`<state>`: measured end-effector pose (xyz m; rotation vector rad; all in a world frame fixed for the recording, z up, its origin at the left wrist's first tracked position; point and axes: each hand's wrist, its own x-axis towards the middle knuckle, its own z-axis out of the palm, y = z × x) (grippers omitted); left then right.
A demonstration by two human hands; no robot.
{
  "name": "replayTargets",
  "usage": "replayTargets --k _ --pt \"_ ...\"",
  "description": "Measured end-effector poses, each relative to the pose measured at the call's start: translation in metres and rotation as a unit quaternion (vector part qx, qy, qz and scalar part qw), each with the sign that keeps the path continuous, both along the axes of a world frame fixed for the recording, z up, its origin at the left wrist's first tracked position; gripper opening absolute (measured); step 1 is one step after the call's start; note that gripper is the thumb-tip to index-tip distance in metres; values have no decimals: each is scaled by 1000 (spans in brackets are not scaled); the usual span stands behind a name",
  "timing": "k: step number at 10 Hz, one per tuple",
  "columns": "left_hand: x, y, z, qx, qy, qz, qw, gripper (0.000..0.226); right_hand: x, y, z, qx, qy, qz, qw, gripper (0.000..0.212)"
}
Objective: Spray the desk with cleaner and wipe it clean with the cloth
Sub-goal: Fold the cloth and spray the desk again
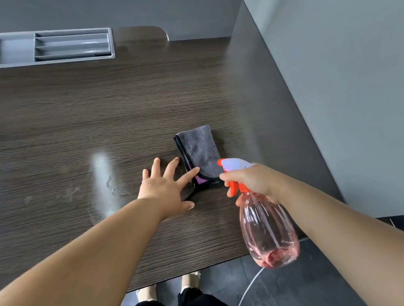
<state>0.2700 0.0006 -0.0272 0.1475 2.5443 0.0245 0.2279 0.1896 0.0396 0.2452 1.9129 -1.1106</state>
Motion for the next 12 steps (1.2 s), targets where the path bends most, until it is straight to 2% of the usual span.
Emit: replayTargets --k 1,3,8,12 --pt "0 0 0 0 1 0 1000 83 0 0 0 4 25 38 999 49" --pt "0 0 1 3 -4 3 1000 83 -10 -9 0 -5 76 1 997 51" --pt "0 -2 -2 3 4 -3 1000 83 10 5 -9 50 14 73 996 49" --pt "1 -1 0 4 2 -2 1000 82 17 18 -7 71 20 16 997 37"
